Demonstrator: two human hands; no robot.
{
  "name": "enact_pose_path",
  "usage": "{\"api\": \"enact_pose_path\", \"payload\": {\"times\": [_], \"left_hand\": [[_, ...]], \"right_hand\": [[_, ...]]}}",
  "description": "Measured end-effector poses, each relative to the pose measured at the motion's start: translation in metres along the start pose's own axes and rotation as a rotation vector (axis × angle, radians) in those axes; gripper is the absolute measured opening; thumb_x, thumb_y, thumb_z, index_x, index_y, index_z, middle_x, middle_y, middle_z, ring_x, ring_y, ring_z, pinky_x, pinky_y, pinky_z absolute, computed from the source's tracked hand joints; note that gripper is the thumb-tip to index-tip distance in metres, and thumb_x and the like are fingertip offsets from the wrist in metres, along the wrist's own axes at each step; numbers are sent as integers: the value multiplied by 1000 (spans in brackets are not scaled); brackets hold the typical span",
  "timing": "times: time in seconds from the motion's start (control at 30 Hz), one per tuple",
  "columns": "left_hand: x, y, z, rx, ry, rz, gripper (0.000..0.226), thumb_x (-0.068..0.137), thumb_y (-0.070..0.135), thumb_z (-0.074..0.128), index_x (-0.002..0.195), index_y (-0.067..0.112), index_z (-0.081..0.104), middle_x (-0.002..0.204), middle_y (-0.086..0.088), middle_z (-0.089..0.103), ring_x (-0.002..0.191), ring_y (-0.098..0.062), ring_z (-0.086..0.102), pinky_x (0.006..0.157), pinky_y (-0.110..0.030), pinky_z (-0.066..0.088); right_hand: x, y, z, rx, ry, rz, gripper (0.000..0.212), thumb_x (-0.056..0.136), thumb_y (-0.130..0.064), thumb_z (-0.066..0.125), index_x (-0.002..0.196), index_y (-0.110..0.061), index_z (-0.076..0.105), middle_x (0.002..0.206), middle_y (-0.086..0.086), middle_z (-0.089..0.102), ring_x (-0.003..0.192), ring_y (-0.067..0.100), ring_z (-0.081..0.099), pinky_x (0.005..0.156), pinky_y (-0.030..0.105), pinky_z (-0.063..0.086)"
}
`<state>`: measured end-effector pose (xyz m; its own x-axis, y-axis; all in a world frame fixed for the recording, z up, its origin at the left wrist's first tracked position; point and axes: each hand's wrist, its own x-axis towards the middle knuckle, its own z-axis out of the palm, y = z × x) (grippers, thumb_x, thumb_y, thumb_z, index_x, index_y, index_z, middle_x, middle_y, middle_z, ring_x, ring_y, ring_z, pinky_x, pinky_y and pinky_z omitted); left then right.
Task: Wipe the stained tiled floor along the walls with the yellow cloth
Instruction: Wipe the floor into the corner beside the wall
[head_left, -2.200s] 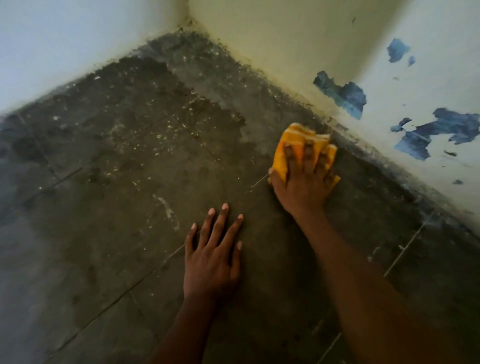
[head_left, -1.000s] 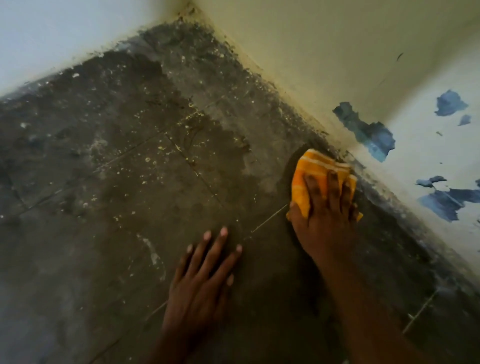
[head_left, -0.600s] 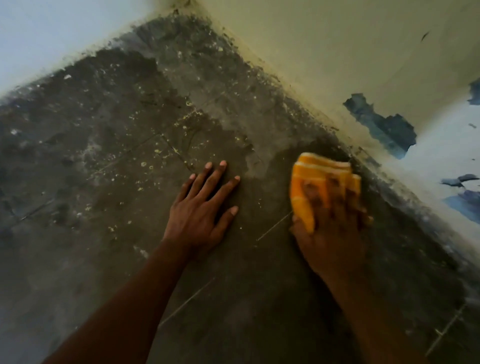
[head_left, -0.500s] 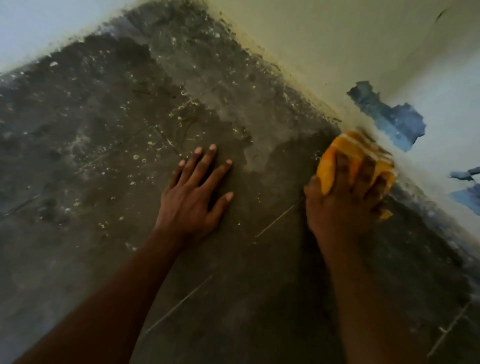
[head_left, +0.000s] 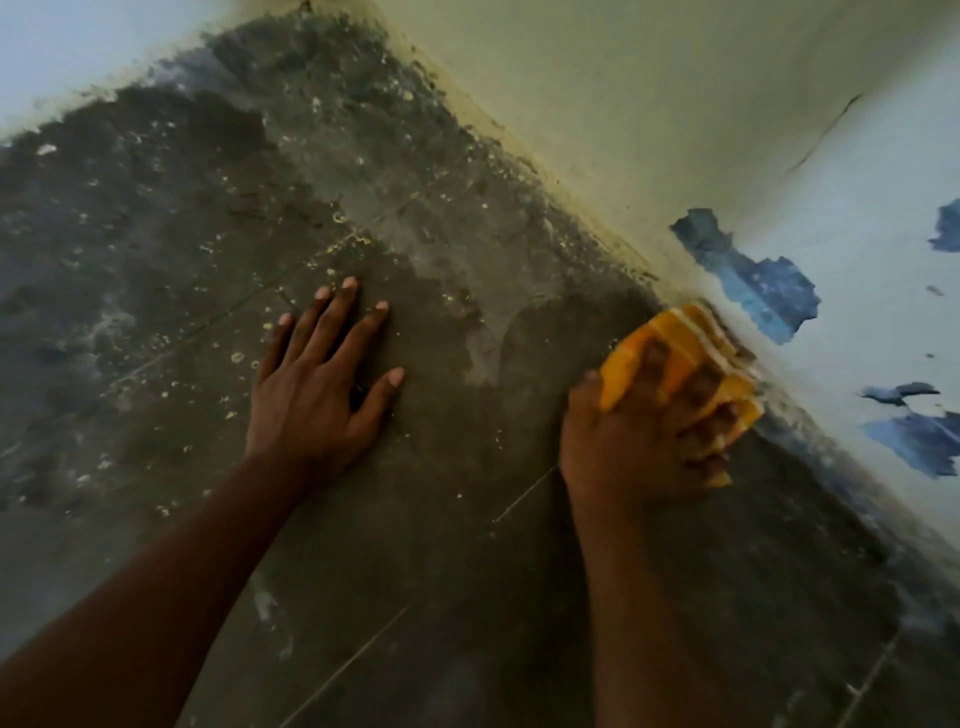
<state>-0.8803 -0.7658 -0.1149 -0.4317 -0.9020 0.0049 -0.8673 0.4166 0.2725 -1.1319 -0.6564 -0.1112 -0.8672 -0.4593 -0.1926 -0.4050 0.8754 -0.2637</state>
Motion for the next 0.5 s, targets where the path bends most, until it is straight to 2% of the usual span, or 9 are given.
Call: {"api": "enact_pose_path", "payload": {"times": [0.07,0.13,0.2,0.27,0.33,0.4,0.47,0.5], "left_hand": [[2,0,1,-17,1,-4,72,102,66,33,166,37,22,178,6,7,164,-17,4,133,-44,8],[5,-7,-1,1,-34,17,73,101,67,31,167,37,20,178,6,5,164,-17,5,132,-43,7],[9,-16,-7,31,-67,48,74,100,68,28,167,35,23,178,4,7,164,-19,8,131,-44,10],[17,-28,-18,67,-76,38,74,101,68,24,166,33,26,178,1,9,164,-21,9,131,-47,13],[30,-40,-28,61,-84,-16,74,101,68,19,167,35,20,178,1,3,164,-21,3,131,-50,11],[47,-62,-40,60,-97,-72,75,100,69,15,167,37,15,178,1,-3,164,-24,-2,131,-53,9],[61,-85,-47,99,-110,-70,75,99,72,12,167,40,12,178,-1,-3,164,-27,-1,131,-58,9],[66,-94,-49,113,-116,-62,75,99,73,11,167,42,11,178,-1,-3,164,-28,-1,131,-59,8]], "right_hand": [[1,-54,15,81,-6,-35,100,94,-75,42,158,-39,-27,169,10,-30,154,49,-23,118,78,-4],[-13,-85,27,18,-85,-271,95,93,-77,39,161,-42,-18,169,11,-31,153,50,-26,117,78,-8],[-34,-79,24,-78,-160,-527,87,94,-75,36,162,-45,-10,171,9,-26,154,49,-23,119,76,-5],[-48,-49,11,-127,-204,-676,85,94,-73,33,161,-46,-12,171,4,-26,156,45,-21,121,74,2],[-49,-7,0,-210,-198,-682,87,92,-76,28,161,-46,-14,171,3,-28,156,44,-20,121,75,8],[-34,3,-2,-263,-152,-574,93,85,-83,27,162,-46,-10,172,8,-24,156,49,-17,119,78,8],[-12,-20,9,-251,-144,-495,97,80,-86,32,160,-48,-5,171,19,-20,154,56,-11,116,81,10],[-2,-40,15,-225,-115,-515,94,80,-84,34,159,-48,-1,171,22,-16,154,58,-9,114,82,10]]}}
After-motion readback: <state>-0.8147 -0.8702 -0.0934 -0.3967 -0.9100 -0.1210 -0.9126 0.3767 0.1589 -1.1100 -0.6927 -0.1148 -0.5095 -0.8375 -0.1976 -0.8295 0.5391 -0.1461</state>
